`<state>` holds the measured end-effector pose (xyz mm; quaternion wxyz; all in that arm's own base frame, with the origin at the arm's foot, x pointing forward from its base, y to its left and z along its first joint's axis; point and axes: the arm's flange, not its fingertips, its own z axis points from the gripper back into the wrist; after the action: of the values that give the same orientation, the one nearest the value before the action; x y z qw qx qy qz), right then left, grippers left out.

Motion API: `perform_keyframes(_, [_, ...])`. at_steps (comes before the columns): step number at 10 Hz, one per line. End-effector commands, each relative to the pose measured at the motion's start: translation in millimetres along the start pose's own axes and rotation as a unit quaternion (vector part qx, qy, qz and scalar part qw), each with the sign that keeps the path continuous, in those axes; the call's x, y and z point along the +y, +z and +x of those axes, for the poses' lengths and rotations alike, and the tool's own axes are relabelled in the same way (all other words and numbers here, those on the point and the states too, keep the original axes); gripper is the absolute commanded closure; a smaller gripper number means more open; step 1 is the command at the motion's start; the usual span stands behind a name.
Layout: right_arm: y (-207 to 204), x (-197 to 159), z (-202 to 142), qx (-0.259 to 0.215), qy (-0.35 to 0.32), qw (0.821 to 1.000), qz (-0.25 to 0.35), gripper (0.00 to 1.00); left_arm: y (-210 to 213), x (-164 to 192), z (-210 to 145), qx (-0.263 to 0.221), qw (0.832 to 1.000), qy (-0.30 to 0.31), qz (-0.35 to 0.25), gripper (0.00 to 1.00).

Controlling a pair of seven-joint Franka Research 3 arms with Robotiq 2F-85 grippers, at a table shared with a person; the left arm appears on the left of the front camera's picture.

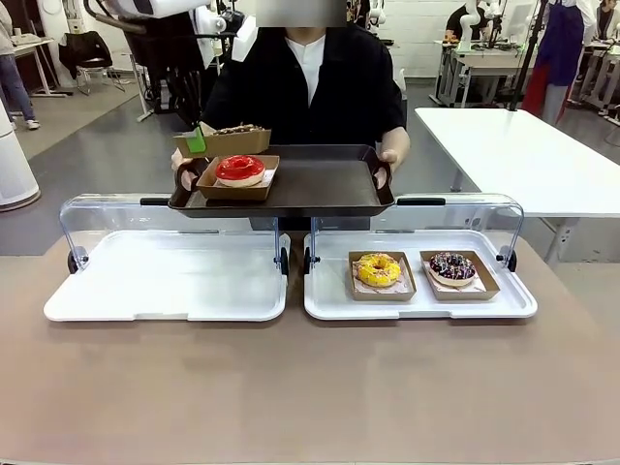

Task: Provide the desired donut to the person.
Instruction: Place the picked Paper togo box onto the Handle tray extended by the person.

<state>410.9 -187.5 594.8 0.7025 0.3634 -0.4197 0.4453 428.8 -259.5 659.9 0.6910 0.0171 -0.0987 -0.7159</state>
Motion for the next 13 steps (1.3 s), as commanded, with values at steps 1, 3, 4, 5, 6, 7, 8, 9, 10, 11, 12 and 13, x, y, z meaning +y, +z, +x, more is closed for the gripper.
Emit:
perform_keyframes(1, [-1.1,0.9,-0.3,-0.004,0.002,1.0,0.0,0.0,13.2,27.1,28.3,-0.007,1.0,-0.005,-0.022,0.99])
perform_keyframes(3, [-1.1,0.9,-0.3,-0.004,0.002,1.0,0.0,0.0,10.1,30.5,57.0,-0.001,1.0,-0.021,0.003,0.99])
perform_keyframes(4, [-1.1,0.9,-0.3,-0.004,0.002,1.0,0.0,0.0,5.9,38.4,75.9,0.007,0.999,-0.033,0.001,0.99])
perform_keyframes(5, [-1.1,0.9,-0.3,-0.004,0.002,1.0,0.0,0.0,-7.7,36.0,97.5,0.022,0.999,-0.046,0.002,0.99])
perform_keyframes(6, [-1.1,0.9,-0.3,-0.004,0.002,1.0,0.0,0.0,-16.8,38.2,116.2,0.027,0.998,-0.062,0.011,0.99])
perform_keyframes(7, [-1.1,0.9,-0.3,-0.004,0.002,1.0,0.0,0.0,-23.5,43.0,130.8,0.031,0.997,-0.074,0.017,0.99])
perform_keyframes(8, [-1.1,0.9,-0.3,-0.004,0.002,1.0,0.0,0.0,-33.0,44.0,139.8,0.032,0.996,-0.079,0.022,0.99])
perform_keyframes(9, [-1.1,0.9,-0.3,-0.004,0.002,1.0,0.0,0.0,-45.1,45.9,144.9,0.039,0.995,-0.081,0.036,0.99])
perform_keyframes(10, [-1.1,0.9,-0.3,-0.004,0.002,1.0,0.0,0.0,-54.1,51.0,146.3,0.046,0.995,-0.079,0.051,0.99])
perform_keyframes(11, [-1.1,0.9,-0.3,-0.004,0.002,1.0,0.0,0.0,-62.9,53.5,146.1,0.045,0.995,-0.073,0.05,0.99])
perform_keyframes(12, [-1.1,0.9,-0.3,-0.004,0.002,1.0,0.0,0.0,-71.1,56.4,147.1,0.046,0.995,-0.071,0.05,0.99])
perform_keyframes(13, [-1.1,0.9,-0.3,-0.004,0.002,1.0,0.0,0.0,-80.6,59.3,148.3,0.048,0.996,-0.068,0.044,0.99])
